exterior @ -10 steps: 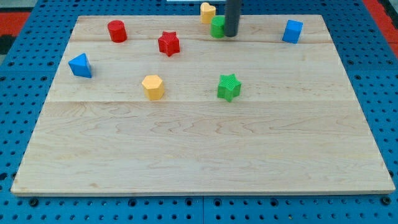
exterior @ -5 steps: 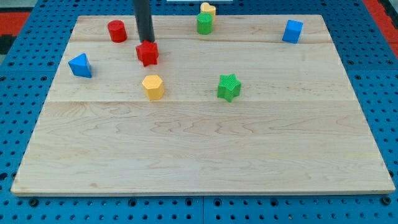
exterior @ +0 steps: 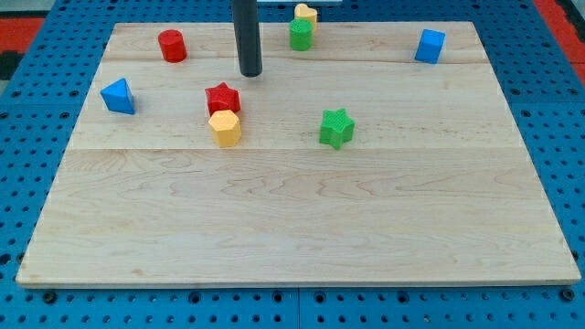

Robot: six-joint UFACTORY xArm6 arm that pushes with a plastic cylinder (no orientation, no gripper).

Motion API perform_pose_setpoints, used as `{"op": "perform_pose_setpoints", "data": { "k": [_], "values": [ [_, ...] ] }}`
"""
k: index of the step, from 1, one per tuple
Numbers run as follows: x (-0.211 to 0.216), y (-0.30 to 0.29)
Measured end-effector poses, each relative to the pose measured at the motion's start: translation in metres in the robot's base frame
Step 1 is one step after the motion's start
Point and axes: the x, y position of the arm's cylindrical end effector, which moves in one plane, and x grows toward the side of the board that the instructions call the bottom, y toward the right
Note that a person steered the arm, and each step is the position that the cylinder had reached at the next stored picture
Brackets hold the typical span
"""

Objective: Push the red star to the bottom left of the board

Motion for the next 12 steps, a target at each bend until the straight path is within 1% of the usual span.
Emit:
{"op": "perform_pose_setpoints", "data": {
  "k": [3, 4, 6, 7, 8, 9, 10, 11, 12],
  "values": [
    [-0.027, -0.001],
    [-0.027, -0.002],
    [-0.024, -0.029],
    [0.001, -0.020],
    [0.039, -0.005],
    [0.073, -0.063],
    [0.099, -0.113],
    [0.130, -0.131],
    [0.152, -0.159]
  ]
}}
